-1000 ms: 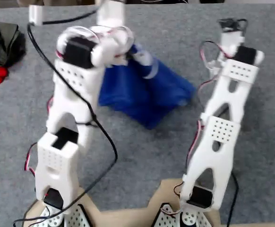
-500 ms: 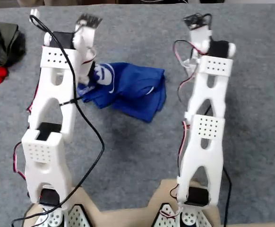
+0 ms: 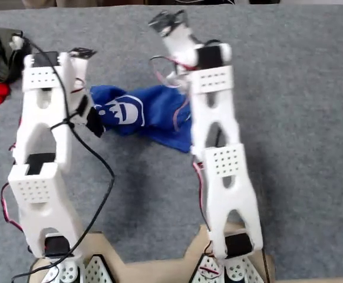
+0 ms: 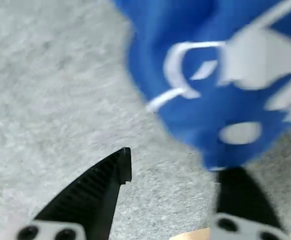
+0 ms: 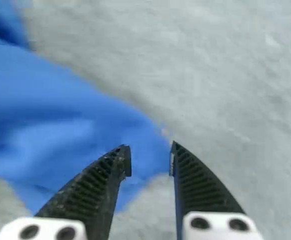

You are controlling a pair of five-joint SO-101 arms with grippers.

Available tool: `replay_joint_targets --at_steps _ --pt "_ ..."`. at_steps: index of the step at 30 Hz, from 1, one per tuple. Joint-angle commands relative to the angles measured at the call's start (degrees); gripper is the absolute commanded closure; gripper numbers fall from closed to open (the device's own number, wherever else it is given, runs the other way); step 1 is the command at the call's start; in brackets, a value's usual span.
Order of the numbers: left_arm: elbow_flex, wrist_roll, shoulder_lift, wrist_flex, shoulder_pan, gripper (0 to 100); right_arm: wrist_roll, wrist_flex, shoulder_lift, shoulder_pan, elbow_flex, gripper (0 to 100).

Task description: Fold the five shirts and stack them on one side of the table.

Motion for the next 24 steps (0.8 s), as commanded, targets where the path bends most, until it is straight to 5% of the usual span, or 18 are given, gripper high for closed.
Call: replay_joint_targets --at_steps 1,9,13,24 --pt "-0.09 -0.35 -1.01 0.62 -2.46 52 0.09 0.09 -4.44 -4.53 5.32 84.6" --pt "0.00 -0.44 -0.66 0.62 -5.80 48 0.09 -2.73 1.80 -3.12 12.26 89.6" --pt "0.09 -0.44 -0.57 0.62 -6.15 48 0.09 -2.73 4.00 1.71 12.26 99.6" --pt "0.09 1.58 -0.57 0.62 -6.42 48 0.00 -2.55 4.62 17.45 6.55 98.7"
